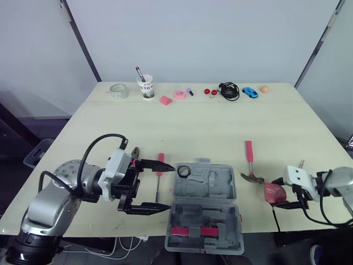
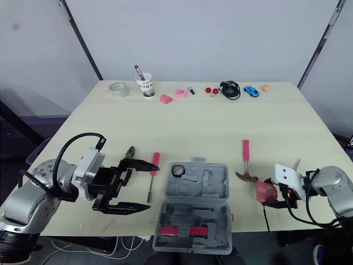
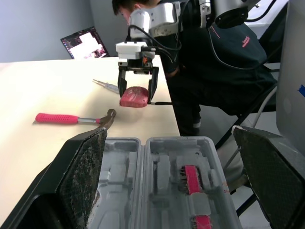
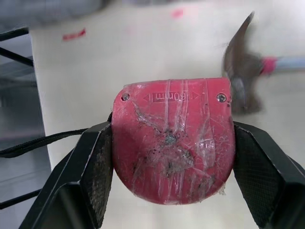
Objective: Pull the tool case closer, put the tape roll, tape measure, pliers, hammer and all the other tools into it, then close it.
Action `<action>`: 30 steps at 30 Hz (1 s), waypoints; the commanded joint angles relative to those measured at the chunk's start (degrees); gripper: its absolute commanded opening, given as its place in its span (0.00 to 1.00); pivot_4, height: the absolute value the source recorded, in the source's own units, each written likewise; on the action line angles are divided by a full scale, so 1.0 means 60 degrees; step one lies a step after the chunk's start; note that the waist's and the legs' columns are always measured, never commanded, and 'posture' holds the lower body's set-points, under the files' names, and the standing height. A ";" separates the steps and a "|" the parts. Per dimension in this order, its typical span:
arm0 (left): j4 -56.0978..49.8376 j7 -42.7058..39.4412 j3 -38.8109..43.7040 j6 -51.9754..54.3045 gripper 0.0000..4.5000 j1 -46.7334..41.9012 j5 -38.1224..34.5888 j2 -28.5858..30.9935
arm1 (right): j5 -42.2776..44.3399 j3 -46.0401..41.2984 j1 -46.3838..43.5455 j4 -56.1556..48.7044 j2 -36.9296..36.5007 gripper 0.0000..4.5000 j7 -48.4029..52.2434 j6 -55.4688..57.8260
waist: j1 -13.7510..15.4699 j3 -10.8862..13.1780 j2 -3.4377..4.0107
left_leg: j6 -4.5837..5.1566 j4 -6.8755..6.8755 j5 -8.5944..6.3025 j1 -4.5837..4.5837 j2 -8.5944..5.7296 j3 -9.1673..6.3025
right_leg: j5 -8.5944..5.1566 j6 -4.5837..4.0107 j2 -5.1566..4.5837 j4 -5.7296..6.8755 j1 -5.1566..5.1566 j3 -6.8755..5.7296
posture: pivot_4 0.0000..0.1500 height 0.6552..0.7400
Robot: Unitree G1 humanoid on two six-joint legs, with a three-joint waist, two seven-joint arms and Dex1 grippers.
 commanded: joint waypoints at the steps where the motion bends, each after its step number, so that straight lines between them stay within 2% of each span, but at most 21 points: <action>1: -0.0216 0.0158 0.0238 0.0015 1.00 0.0020 -0.0162 -0.0031 | 0.0054 0.0043 -0.0435 -0.0905 -0.0133 0.67 -0.0043 0.0981 | 0.0012 0.0000 0.0000 | 0.0000 0.0000 0.0000 -0.0001 0.0000 0.0000 | 0.0000 0.0000 0.0000 -0.0001 0.0000 0.0000 | 1.00 1.00; 6: -0.0259 0.0603 0.0391 0.0043 1.00 0.0212 -0.0133 -0.0136 | -0.0620 0.1216 -0.1970 -0.2209 0.0231 0.67 -0.0197 0.3534 | -0.0034 0.0003 0.0004 | 0.0000 0.0001 0.0000 -0.0012 0.0000 0.0002 | -0.0002 -0.0003 -0.0004 -0.0002 -0.0012 -0.0003 | 1.00 1.00; 10: -0.0274 0.0898 0.0542 0.0037 1.00 0.0441 -0.0115 -0.0164 | -0.0841 0.1981 -0.2820 -0.2625 0.0575 0.67 -0.0132 0.4448 | 0.0009 0.0003 0.0004 | 0.0000 -0.0003 0.0000 -0.0032 0.0001 -0.0002 | 0.0002 0.0001 0.0001 0.0013 -0.0042 -0.0003 | 1.00 1.00; 18: -0.0067 0.1328 0.1020 -0.0135 1.00 0.0921 0.0046 -0.0172 | -0.1881 0.3478 -0.4385 -0.2649 0.1417 0.67 -0.0388 0.5154 | 0.0015 0.0004 0.0002 | 0.0000 -0.0004 0.0000 -0.0057 -0.0001 0.0009 | 0.0000 -0.0003 -0.0010 0.0005 -0.0059 -0.0008 | 1.00 1.00; 30: 0.0335 0.1234 0.1510 -0.0420 1.00 0.1369 0.0261 -0.0031 | -0.3061 0.4935 -0.5453 -0.1412 0.2821 0.67 -0.0845 0.5766 | -0.0005 0.0004 0.0003 | -0.0001 -0.0004 0.0000 -0.0055 0.0000 0.0017 | -0.0001 -0.0006 -0.0012 0.0009 -0.0063 -0.0008 | 1.00 1.00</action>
